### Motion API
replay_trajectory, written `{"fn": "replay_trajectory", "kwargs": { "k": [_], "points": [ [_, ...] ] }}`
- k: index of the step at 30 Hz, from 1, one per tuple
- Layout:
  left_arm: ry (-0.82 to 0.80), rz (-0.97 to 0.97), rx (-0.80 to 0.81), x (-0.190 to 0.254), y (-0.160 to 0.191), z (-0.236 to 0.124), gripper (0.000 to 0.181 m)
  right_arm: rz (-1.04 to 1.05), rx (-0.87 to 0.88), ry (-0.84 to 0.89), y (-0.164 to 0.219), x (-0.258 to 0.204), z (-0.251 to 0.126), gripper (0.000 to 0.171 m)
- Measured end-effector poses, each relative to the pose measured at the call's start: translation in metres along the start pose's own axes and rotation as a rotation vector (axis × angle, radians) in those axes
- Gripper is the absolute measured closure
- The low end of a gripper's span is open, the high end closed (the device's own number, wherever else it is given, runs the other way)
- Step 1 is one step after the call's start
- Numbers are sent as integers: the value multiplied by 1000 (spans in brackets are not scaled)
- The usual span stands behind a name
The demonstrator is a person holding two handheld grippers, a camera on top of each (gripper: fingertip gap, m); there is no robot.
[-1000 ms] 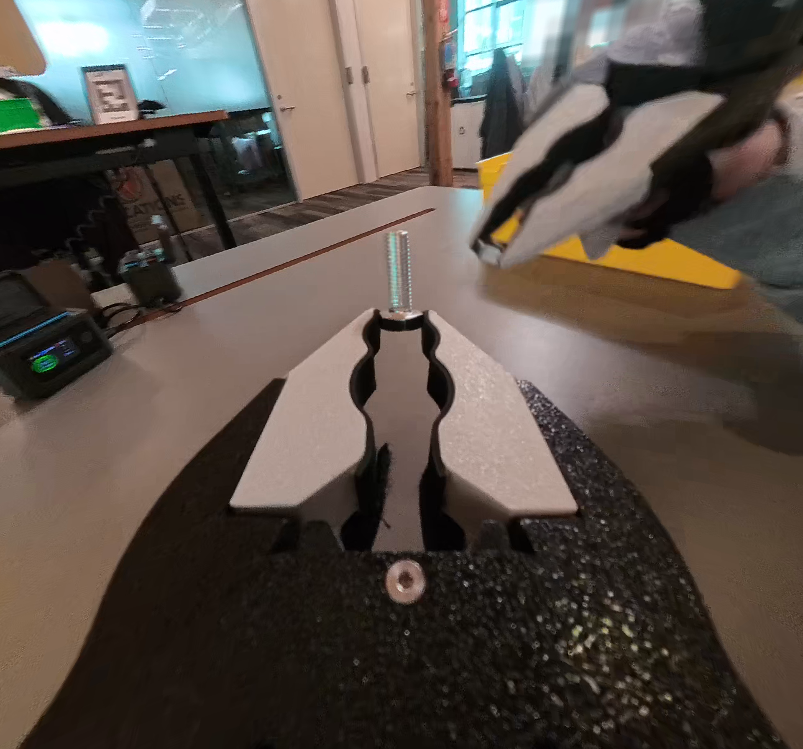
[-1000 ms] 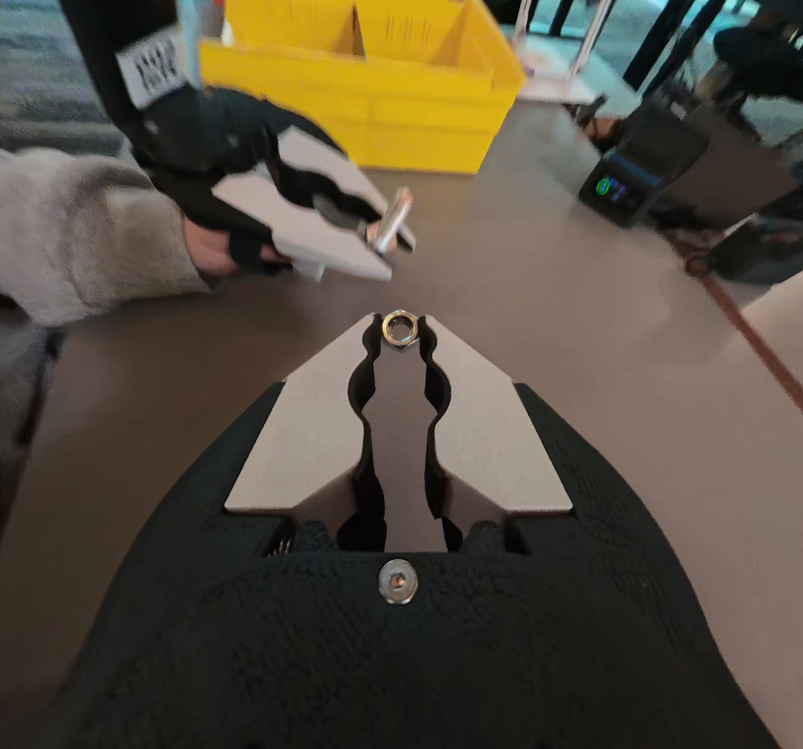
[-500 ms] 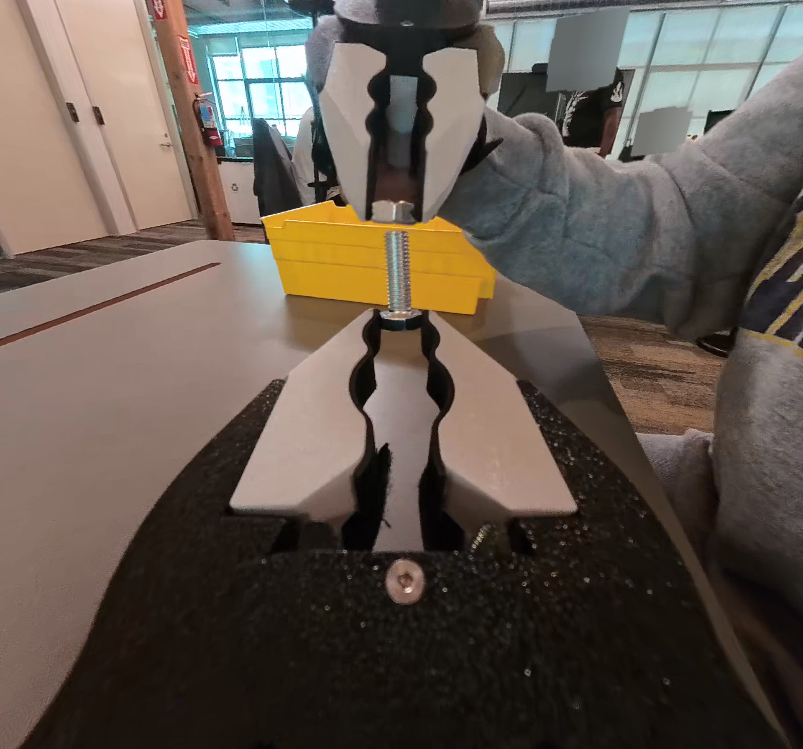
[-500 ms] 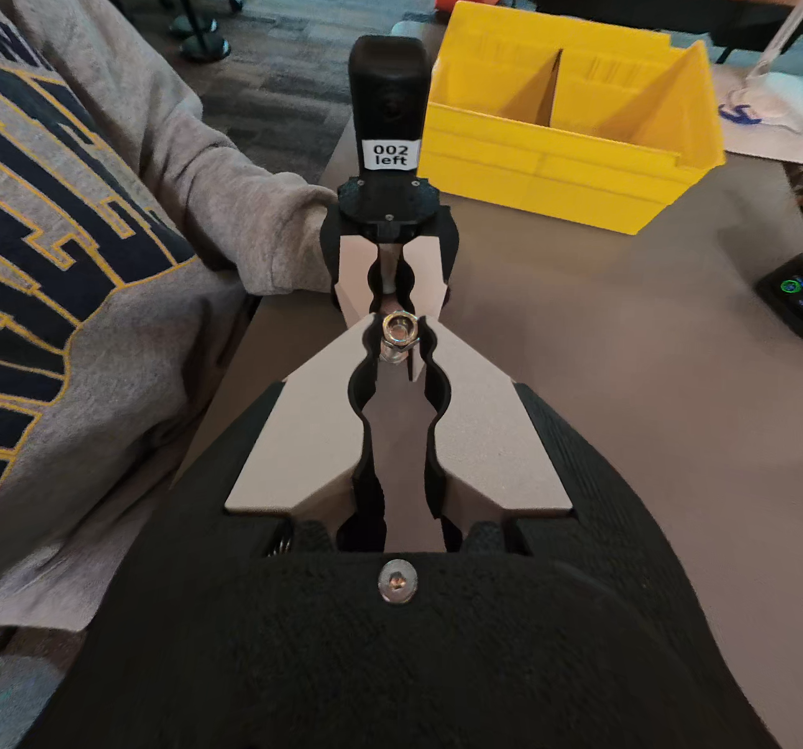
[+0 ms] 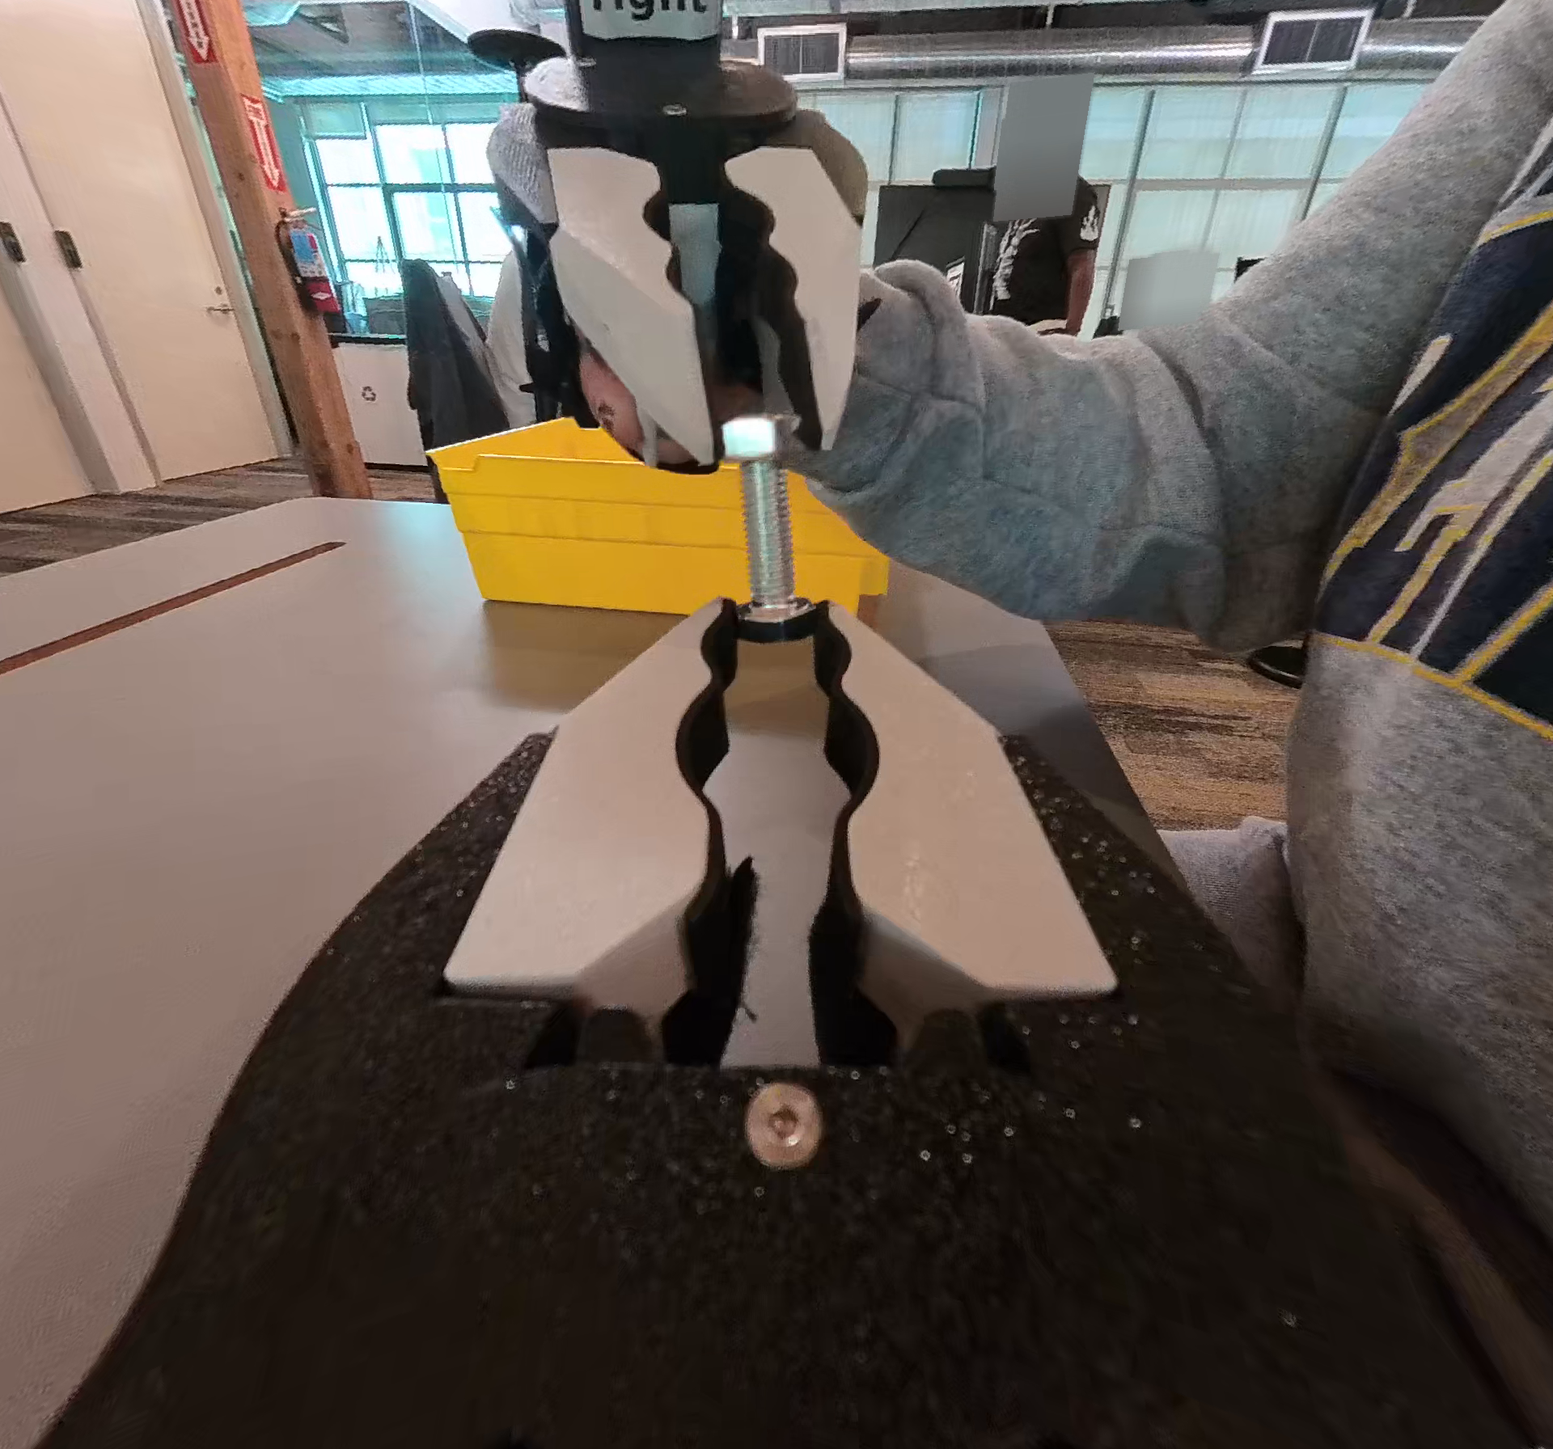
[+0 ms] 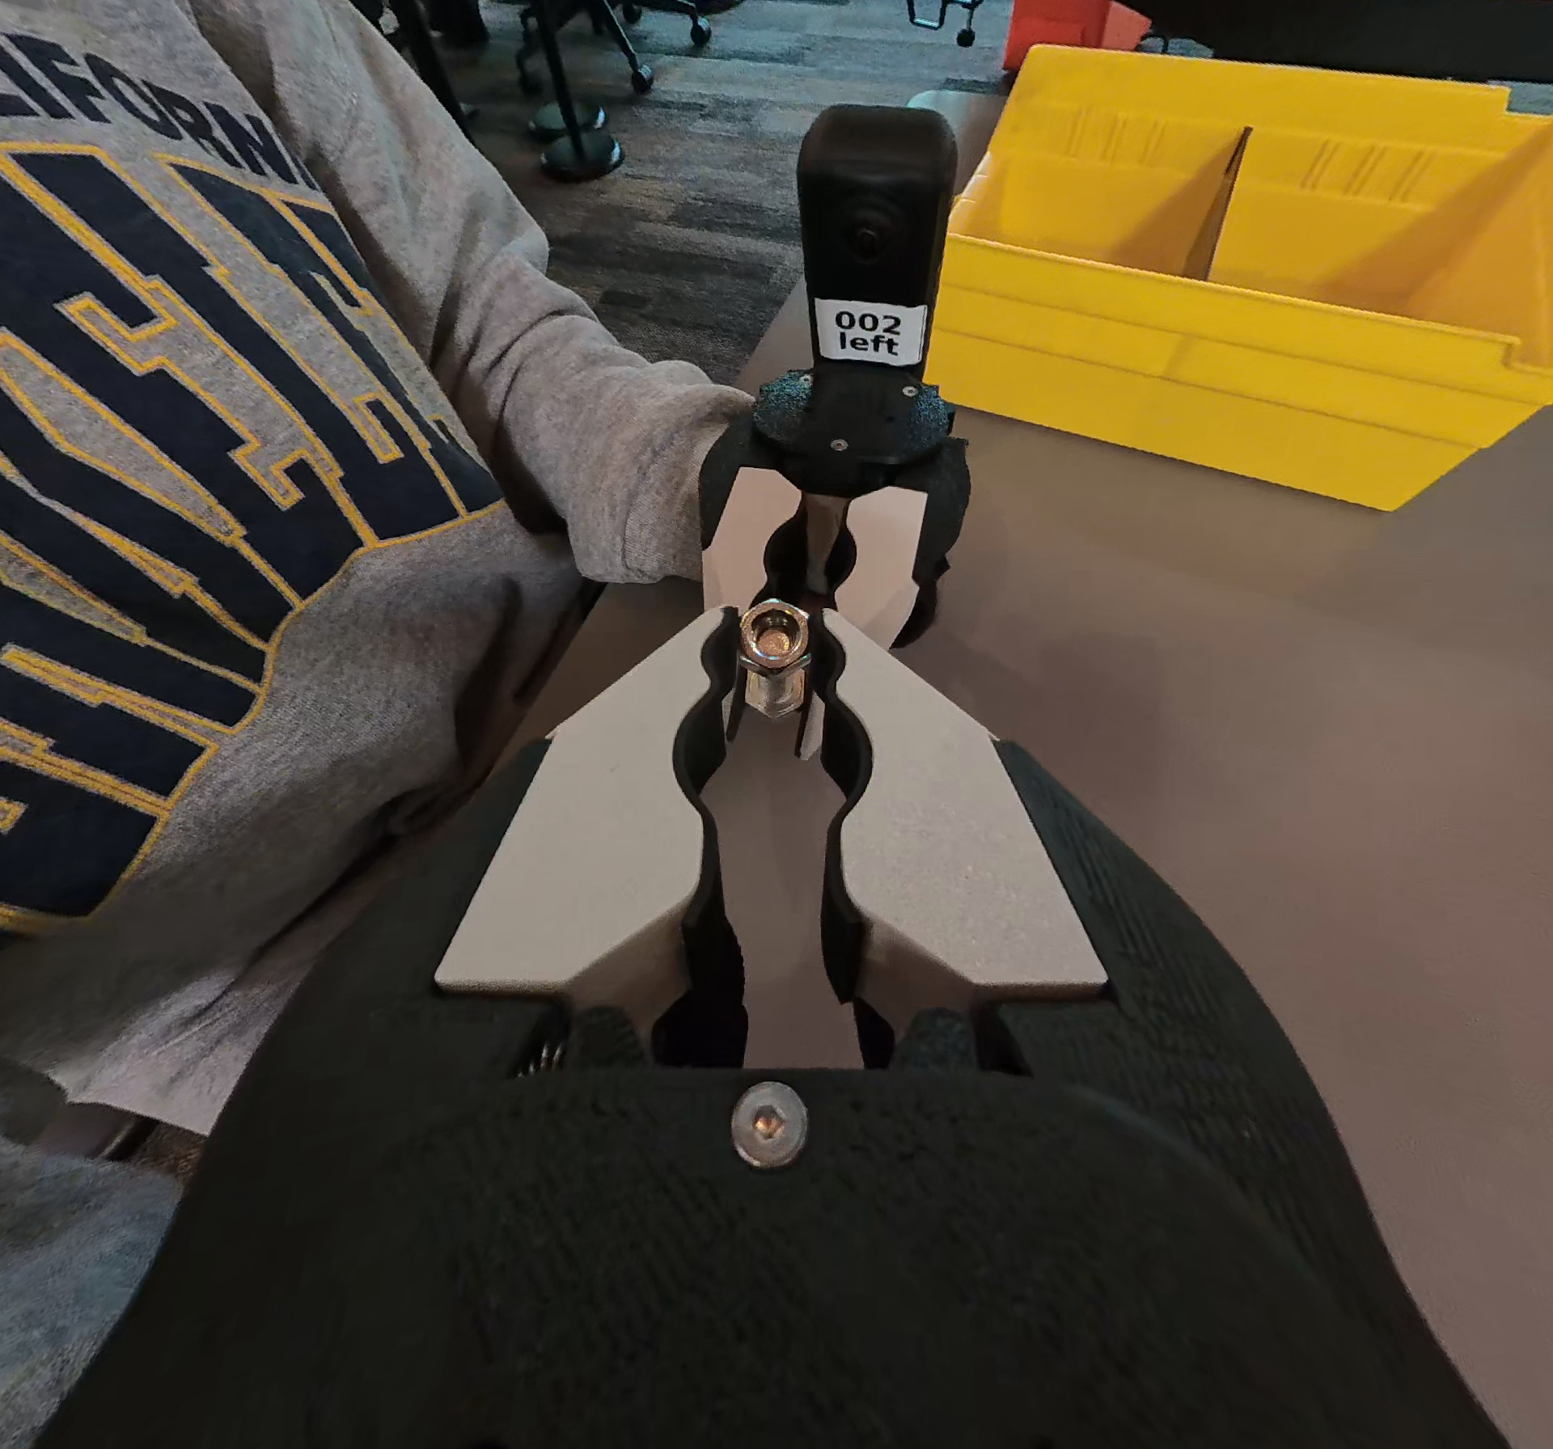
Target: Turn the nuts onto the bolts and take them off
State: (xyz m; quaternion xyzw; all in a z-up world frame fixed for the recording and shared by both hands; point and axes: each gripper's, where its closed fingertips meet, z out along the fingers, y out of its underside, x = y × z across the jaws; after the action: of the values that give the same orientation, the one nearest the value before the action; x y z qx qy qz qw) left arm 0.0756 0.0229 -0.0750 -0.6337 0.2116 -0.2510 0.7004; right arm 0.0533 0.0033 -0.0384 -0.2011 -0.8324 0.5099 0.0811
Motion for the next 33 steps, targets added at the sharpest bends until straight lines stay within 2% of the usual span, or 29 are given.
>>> {"fn": "replay_trajectory", "kwargs": {
  "k": [12, 26, 33],
  "points": [
    [-262, 100, -136, -32, 16, -3, 166, 154, -88, 317, 15, 28, 1, 155],
    [-397, 133, -206, -49, 23, -9, 166, 386, -24, 669, 23, 45, -1, 153],
    [-396, 132, -206, -49, 23, -9, 166, 346, 24, 695, 22, 45, -1, 153]
  ]
}}
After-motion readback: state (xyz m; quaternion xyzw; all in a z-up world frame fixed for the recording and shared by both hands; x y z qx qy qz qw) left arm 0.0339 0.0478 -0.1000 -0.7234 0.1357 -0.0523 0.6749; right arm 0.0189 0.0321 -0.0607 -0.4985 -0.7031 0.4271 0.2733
